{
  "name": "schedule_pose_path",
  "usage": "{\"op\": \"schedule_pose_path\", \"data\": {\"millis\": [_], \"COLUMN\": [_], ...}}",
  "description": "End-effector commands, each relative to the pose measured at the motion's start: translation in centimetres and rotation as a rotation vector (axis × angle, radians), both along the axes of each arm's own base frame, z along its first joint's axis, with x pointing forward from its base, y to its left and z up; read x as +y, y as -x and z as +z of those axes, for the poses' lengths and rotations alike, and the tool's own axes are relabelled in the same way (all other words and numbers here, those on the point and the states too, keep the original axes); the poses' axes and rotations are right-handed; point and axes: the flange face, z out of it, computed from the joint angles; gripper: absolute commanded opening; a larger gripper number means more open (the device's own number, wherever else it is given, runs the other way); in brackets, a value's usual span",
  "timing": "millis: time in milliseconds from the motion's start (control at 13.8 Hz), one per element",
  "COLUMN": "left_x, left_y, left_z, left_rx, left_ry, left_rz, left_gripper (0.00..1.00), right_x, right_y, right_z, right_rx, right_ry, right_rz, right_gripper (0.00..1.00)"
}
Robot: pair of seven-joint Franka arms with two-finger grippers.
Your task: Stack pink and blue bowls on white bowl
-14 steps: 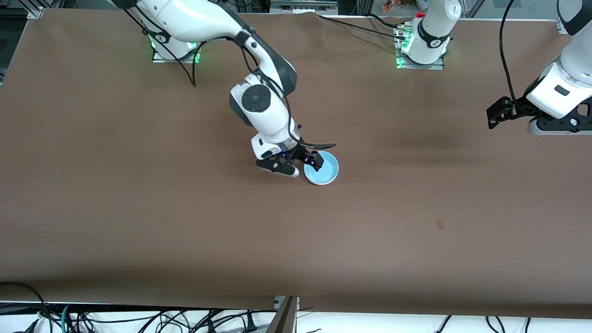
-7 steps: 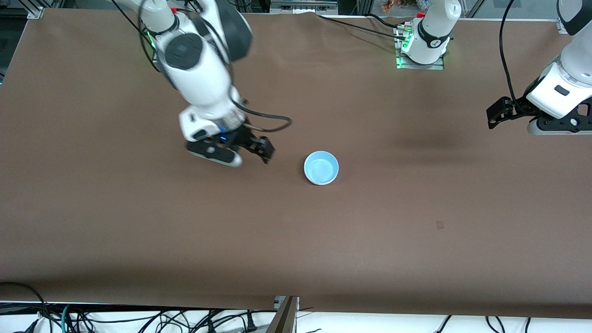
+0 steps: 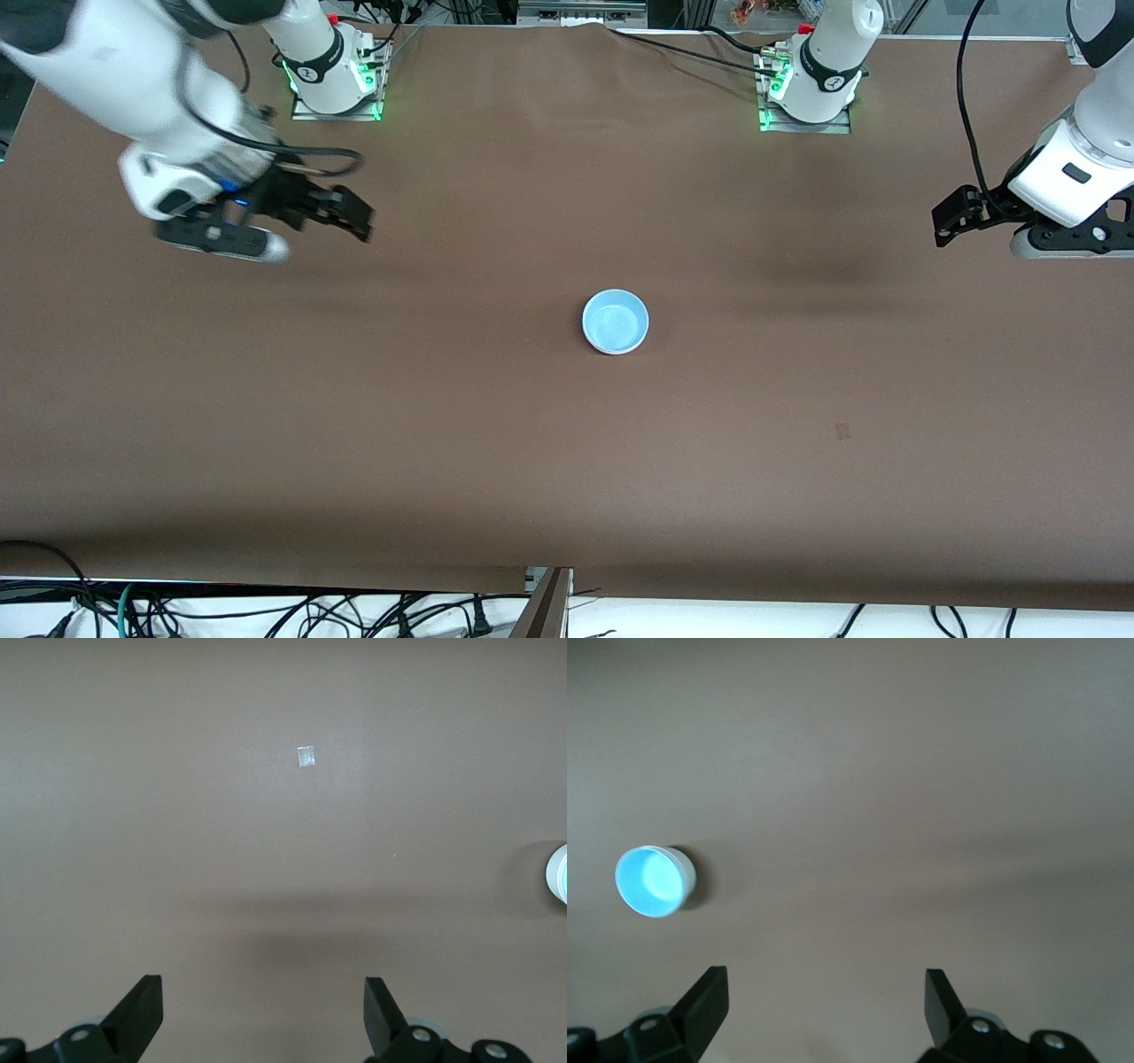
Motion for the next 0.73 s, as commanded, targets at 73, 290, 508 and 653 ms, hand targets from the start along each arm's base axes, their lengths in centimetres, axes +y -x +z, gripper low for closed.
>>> {"op": "schedule_pose_path", "data": {"millis": [73,290,508,653], "left_x": [0.0,0.0,0.0,0.0], "left_y": [-0.3,-0.3,-0.3,-0.3], "left_z": [0.5,0.5,0.5,0.5], "left_rx": [0.008,0.008,0.01,0.008], "left_ry": [0.011,0.011,0.011,0.011], "left_rz": [-0.003,-0.003,-0.003,-0.003], "left_gripper": [1.0,1.0,1.0,1.0], "right_x": [-3.1,-4.1,-8.3,-9.2], "right_y": [0.6,-1.4,-1.5,-1.4], "right_z": [-0.5,-2.9,-3.0,-2.8], "right_rx": [0.009,0.009,-0.02,-0.021], "right_ry": [-0.03,-0.001,0.003,-0.009], "right_rz": [0.034,0.0,-0.045,-0.004], "right_gripper": [0.98,0.98,0.99,0.99]}}
